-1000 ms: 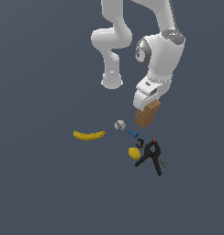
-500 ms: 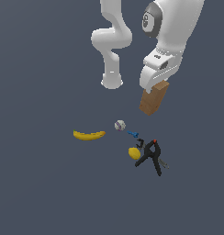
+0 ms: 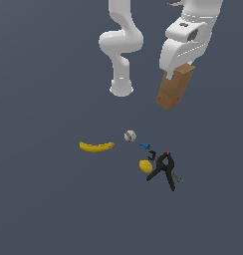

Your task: Pick up a designated object from a clutter of objects.

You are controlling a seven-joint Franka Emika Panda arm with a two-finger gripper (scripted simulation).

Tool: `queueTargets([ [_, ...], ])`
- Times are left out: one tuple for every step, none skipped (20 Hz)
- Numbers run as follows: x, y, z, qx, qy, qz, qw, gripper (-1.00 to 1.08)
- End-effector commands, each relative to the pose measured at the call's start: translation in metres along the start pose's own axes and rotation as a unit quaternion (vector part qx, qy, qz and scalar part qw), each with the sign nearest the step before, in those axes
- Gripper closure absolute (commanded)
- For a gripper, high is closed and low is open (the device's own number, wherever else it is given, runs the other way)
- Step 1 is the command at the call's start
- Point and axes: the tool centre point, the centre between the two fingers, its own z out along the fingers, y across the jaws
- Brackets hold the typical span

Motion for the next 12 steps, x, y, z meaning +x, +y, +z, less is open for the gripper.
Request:
queueTargets([
  [0.000,-0.003,-0.018,-0.001,0.003,0.000,1.0000,1.08],
  [0.000,-0.004,-0.023,-0.001,0.003,0.000,1.0000,1.08],
  [0.000,-0.005,-0.028,-0.001,0.003,0.000,1.0000,1.08],
  [-0.001,-0.006,-0.031,-0.001,0.003,0.000,1.0000,1.08],
  [-0.001,-0.007,-0.035,-0.001,0.003,0.000,1.0000,1.08],
  [-0.001,-0.007,-0.038,-0.002,0.003,0.001,1.0000,1.08],
  [-0.001,-0.008,-0.040,-0.002,0.003,0.001,1.0000,1.08],
  [0.000,-0.008,-0.042,-0.002,0.003,0.001,1.0000,1.08],
  [0.000,-0.008,-0.043,-0.002,0.003,0.001,1.0000,1.08],
  [0.000,-0.008,-0.044,-0.002,0.003,0.001,1.0000,1.08],
  [0.000,-0.008,-0.045,-0.002,0.003,0.001,1.0000,1.08],
  [0.000,-0.008,-0.045,-0.002,0.003,0.001,1.0000,1.08],
])
